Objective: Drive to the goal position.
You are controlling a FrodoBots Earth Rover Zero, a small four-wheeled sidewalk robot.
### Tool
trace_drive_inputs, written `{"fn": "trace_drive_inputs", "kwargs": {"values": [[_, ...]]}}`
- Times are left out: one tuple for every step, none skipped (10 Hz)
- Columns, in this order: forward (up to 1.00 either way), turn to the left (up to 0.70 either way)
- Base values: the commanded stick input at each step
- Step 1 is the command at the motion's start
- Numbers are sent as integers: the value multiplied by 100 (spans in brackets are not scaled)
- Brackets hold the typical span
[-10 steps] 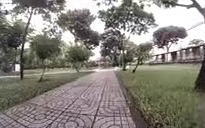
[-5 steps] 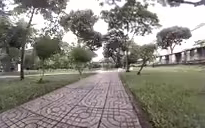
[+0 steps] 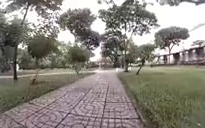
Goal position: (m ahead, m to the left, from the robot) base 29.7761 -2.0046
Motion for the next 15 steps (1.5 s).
{"fn": "trace_drive_inputs", "kwargs": {"values": [[0, 0], [0, 0], [0, 0], [0, 0], [0, 0], [0, 0], [50, 0], [50, 0], [50, 0], [50, 0], [50, 0], [50, 0], [50, 0], [50, 0], [50, 0]]}}
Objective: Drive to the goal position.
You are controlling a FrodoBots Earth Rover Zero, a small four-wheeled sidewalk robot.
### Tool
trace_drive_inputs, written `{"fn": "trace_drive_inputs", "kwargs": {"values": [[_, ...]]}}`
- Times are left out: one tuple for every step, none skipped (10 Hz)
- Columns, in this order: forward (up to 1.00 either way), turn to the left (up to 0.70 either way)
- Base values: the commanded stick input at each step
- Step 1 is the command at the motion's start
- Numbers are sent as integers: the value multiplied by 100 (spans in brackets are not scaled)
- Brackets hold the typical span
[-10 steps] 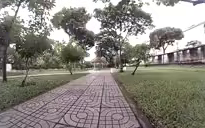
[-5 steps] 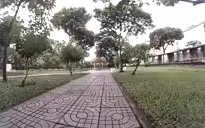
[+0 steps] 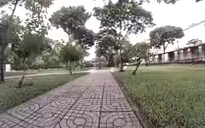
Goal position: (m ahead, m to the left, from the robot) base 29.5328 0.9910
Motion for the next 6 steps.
{"fn": "trace_drive_inputs", "kwargs": {"values": [[50, 0], [50, 0], [50, 0], [50, 0], [50, 27], [50, 21]]}}
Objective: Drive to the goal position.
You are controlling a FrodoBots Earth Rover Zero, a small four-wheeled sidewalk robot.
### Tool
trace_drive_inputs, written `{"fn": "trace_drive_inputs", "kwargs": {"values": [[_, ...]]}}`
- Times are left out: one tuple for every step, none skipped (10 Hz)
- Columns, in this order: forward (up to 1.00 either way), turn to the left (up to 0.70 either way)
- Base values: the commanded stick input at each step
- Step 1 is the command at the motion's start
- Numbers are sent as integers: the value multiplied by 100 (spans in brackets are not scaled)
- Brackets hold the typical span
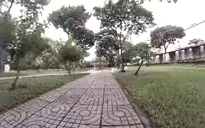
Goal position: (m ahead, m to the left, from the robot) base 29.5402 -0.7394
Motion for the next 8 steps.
{"fn": "trace_drive_inputs", "kwargs": {"values": [[50, 0], [50, 0], [50, 0], [50, 0], [50, 0], [50, 0], [50, 0], [50, 0]]}}
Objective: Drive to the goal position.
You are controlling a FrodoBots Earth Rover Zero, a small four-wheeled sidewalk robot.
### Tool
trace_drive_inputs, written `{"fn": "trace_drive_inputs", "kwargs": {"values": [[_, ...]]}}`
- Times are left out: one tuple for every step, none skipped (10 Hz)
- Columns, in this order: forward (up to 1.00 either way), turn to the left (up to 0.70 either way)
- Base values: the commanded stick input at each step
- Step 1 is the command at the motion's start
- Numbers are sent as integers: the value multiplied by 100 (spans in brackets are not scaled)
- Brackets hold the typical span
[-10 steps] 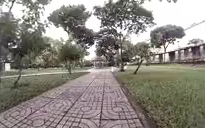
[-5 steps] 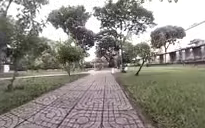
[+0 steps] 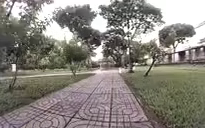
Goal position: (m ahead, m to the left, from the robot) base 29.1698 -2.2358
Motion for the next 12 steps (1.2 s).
{"fn": "trace_drive_inputs", "kwargs": {"values": [[50, 0], [50, 0], [50, 0], [50, 0], [50, 0], [50, 0], [50, 0], [50, 0], [50, 0], [50, 0], [50, 0], [50, 0]]}}
